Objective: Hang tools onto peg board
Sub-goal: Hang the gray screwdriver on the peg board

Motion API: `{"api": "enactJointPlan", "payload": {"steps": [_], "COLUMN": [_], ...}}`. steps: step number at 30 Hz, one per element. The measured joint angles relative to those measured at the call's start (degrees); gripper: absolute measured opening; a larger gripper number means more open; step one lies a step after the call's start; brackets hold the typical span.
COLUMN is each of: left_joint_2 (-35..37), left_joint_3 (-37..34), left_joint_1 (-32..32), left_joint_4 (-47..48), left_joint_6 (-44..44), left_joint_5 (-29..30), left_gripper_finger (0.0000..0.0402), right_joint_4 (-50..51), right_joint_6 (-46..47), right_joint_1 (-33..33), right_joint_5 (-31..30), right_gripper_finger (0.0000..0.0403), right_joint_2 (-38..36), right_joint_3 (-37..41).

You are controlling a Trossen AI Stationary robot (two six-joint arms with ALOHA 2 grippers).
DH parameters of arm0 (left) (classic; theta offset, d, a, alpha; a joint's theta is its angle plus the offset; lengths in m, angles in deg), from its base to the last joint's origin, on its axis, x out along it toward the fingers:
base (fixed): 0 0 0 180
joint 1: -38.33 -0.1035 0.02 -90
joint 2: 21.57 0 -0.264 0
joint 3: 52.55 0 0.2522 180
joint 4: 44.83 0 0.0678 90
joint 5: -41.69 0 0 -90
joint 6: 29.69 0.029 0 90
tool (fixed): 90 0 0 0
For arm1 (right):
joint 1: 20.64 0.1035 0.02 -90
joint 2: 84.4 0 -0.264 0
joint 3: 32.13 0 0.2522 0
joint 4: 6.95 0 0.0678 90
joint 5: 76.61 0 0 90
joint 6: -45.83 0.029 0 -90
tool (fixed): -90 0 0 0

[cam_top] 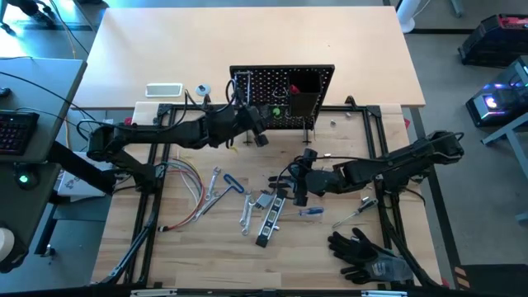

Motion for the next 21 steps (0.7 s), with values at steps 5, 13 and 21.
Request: {"api": "enactJointPlan", "payload": {"steps": [5,13,21], "left_joint_2": [0.03,1.88,5.76], "left_joint_3": [0.00,-0.04,-0.02], "left_joint_1": [0.23,2.39,5.60], "left_joint_4": [0.48,4.30,8.36], "left_joint_6": [-0.02,0.07,0.04], "left_joint_5": [0.06,0.51,1.38], "left_gripper_finger": [0.0180,0.0181,0.0181], "right_joint_4": [2.33,9.79,28.06], "right_joint_6": [1.01,5.28,21.52], "right_joint_1": [0.00,1.13,3.04], "right_joint_5": [-0.04,-0.17,5.14], "right_gripper_finger": [0.0194,0.0194,0.0194], "right_joint_2": [0.00,-1.22,-8.12], "right_joint_3": [-0.01,-0.01,-0.36]}}
